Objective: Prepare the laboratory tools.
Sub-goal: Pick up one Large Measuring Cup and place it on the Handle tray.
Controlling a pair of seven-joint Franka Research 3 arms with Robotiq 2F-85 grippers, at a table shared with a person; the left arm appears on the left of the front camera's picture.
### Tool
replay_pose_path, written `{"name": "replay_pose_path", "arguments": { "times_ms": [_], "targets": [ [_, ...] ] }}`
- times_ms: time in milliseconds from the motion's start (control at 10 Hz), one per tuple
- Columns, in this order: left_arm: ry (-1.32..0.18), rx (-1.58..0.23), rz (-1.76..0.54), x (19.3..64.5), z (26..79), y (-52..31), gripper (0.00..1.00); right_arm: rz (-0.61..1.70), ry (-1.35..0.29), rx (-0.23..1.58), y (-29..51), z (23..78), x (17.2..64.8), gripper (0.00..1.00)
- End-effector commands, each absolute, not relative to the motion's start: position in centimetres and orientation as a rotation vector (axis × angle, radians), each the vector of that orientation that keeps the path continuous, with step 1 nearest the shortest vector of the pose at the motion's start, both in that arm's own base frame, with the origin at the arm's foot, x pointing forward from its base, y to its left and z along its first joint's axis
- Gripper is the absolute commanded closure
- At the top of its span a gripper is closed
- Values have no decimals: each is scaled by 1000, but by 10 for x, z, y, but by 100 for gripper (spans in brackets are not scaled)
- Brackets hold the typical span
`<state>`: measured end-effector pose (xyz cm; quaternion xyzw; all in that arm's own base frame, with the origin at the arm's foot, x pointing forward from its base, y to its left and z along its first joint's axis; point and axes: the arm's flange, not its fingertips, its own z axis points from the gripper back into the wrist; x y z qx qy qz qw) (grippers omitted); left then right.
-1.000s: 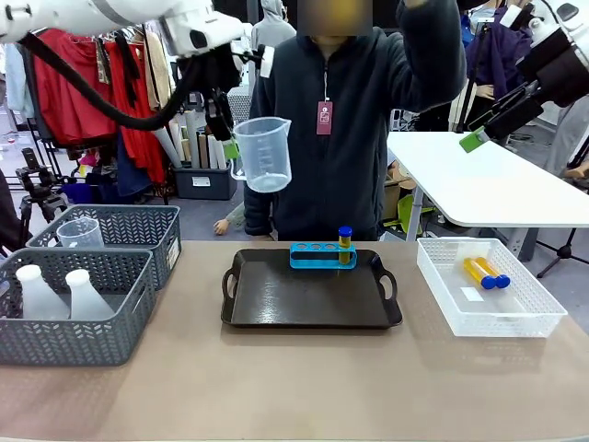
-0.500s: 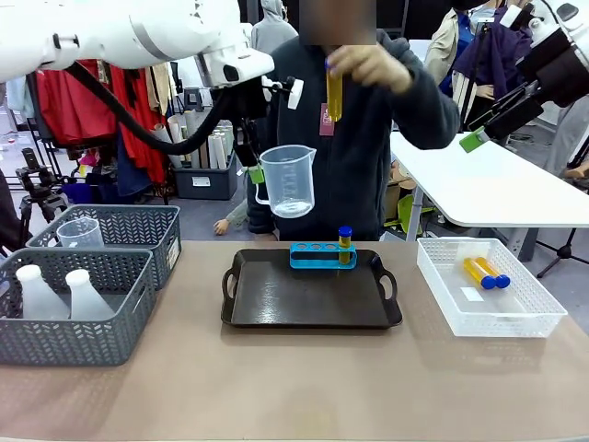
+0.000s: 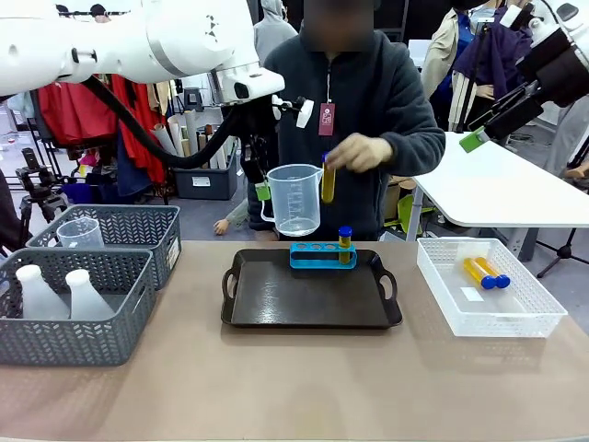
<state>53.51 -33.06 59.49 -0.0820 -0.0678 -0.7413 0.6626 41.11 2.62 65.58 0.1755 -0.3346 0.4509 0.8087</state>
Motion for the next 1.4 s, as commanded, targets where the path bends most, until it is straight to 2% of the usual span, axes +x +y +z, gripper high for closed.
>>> {"name": "replay_pose_path", "arguments": {
  "times_ms": [0, 600, 1300],
  "targets": [
    [-160, -185, -1701, 534, 602, -326, 100, 969, -730, 396, 27, 657, 412, 0],
    [-210, -162, -1634, 541, 617, -306, 100, 969, -730, 396, 27, 657, 412, 0],
    [-195, -162, -1638, 542, 614, -308, 100, 969, -730, 396, 27, 657, 412, 0]
  ]
}}
